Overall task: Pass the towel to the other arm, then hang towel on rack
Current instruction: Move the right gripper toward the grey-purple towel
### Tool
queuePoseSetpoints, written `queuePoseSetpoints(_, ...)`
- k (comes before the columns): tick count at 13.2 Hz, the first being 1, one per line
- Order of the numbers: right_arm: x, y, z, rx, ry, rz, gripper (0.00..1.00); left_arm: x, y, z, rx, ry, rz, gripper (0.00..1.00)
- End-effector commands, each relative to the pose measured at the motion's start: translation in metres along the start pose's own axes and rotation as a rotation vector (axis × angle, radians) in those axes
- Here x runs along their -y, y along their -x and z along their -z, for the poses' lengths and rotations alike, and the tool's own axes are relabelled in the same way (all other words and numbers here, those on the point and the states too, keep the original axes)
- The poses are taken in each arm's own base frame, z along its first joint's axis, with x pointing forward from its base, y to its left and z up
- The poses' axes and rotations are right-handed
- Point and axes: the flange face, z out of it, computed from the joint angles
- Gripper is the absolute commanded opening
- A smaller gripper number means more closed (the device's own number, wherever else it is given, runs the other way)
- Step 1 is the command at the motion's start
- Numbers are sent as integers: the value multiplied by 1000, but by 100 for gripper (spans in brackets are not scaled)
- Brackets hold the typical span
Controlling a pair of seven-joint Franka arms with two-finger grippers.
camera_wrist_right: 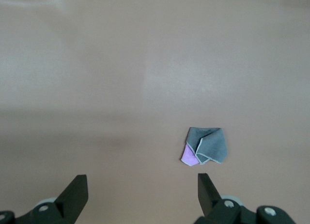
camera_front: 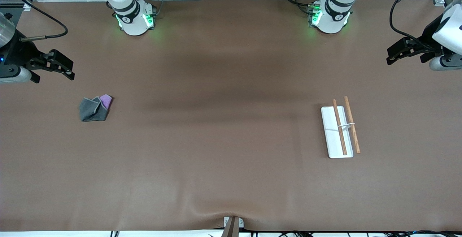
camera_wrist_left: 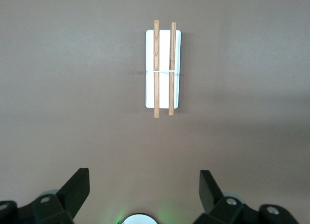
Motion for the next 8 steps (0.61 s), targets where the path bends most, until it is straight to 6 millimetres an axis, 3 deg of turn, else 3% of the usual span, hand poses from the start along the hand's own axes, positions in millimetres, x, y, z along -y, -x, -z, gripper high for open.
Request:
queuePoseSetpoints(1, -1, -2, 3, 4, 10, -13, 100, 1, 3, 4, 4, 5, -12, 100)
queuePoseSetpoints(8, -3, -3, 2, 5, 10, -16, 100, 3, 3, 7, 4, 10, -8, 100)
